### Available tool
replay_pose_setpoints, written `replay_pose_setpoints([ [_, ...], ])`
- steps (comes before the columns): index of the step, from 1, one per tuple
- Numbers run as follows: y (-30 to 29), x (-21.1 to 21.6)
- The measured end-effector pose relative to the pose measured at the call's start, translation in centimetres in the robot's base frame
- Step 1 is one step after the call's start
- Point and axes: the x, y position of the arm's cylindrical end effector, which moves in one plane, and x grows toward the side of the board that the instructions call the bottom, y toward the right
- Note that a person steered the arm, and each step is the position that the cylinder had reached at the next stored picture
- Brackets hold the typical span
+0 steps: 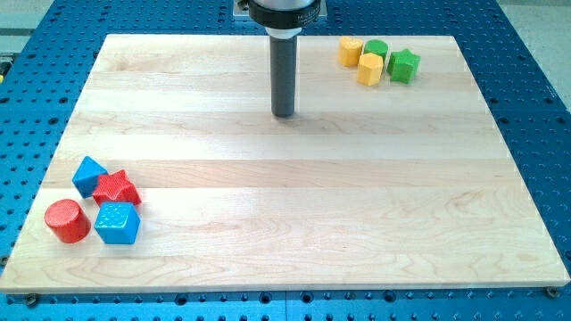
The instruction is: Move your arm slightly to the right
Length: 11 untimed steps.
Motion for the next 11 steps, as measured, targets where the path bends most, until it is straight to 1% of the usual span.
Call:
replay_pose_setpoints([
  [1, 2.3, 0.9],
  [3, 2.4, 0.9],
  [4, 5.0, 0.9],
  [5, 6.0, 1.2],
  [11, 6.3, 0.0],
])
